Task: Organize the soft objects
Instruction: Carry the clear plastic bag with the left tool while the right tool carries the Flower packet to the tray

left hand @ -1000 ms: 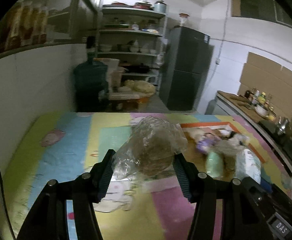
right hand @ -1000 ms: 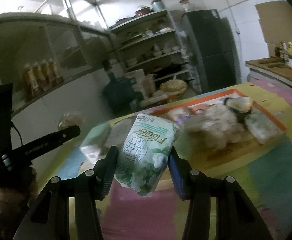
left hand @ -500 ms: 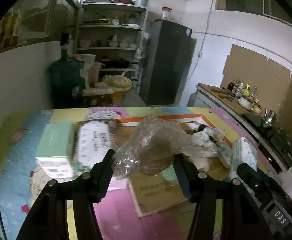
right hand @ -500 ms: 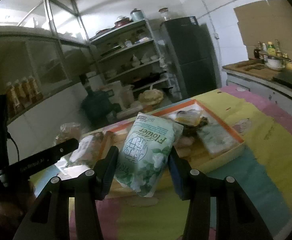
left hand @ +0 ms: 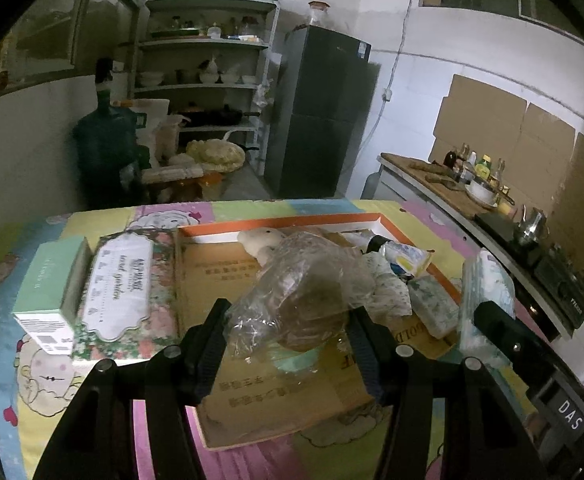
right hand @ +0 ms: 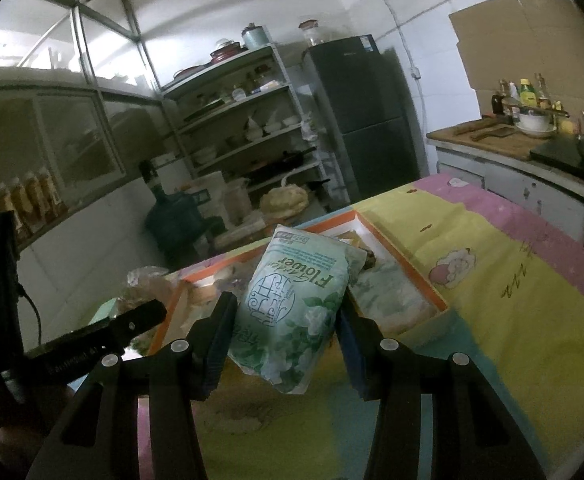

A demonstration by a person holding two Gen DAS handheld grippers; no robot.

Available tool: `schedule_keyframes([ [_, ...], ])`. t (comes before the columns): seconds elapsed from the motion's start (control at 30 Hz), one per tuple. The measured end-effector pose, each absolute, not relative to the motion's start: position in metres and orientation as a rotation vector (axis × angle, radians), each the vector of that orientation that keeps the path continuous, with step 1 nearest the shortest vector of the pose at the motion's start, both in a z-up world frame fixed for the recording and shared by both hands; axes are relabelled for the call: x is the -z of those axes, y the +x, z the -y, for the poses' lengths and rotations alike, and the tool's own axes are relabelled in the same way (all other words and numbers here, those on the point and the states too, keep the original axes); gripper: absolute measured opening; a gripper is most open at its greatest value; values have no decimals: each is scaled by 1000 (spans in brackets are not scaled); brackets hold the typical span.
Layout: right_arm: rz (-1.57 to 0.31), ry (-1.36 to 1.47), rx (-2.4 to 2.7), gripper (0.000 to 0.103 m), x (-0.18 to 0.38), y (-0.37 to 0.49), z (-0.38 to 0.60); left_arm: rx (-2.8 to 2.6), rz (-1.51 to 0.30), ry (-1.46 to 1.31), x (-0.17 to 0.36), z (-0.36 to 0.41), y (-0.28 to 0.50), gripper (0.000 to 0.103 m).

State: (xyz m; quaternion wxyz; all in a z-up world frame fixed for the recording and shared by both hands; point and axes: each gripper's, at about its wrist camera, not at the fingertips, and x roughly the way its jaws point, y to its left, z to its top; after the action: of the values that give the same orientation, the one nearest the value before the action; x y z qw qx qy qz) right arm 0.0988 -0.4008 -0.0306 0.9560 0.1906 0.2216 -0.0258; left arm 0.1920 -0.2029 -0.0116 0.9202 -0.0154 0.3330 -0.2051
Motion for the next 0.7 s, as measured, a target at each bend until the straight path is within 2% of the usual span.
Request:
schedule_keyframes([
  [0.7,-470,397,45,50,45,138,427,435,-693,8,12,250,239,58],
])
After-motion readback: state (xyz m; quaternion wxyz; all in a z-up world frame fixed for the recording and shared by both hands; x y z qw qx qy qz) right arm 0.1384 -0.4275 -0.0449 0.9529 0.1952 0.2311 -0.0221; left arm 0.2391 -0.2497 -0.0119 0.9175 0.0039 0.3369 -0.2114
